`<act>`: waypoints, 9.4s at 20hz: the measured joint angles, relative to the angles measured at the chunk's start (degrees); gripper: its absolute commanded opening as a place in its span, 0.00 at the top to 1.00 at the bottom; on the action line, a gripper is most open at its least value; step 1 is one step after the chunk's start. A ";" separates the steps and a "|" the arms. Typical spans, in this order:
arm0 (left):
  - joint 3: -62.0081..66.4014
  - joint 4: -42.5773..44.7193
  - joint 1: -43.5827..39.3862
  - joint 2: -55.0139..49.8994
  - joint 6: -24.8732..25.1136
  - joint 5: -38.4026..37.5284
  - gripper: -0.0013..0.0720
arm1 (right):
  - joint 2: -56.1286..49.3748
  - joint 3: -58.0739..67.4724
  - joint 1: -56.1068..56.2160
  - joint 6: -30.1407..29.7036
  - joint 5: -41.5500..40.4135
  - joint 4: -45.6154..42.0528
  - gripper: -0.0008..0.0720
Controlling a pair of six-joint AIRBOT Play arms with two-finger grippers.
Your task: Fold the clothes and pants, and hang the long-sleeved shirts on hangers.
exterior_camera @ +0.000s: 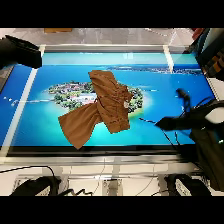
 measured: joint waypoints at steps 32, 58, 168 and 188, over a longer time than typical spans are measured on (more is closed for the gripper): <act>0.00 -1.14 0.00 -0.04 0.00 0.02 0.56 | -37.48 6.88 17.94 0.44 -26.64 13.64 0.92; -61.09 -24.13 18.34 7.67 -3.15 -10.47 0.24 | -15.37 16.41 17.70 -6.67 -29.62 -1.55 0.95; -5.92 7.87 35.93 -17.55 16.81 -5.97 0.97 | -10.54 15.74 -4.09 8.81 22.99 -39.23 0.96; -45.70 17.49 49.11 -17.20 24.20 -0.66 0.97 | -10.51 15.74 -4.09 8.76 31.45 -42.84 0.96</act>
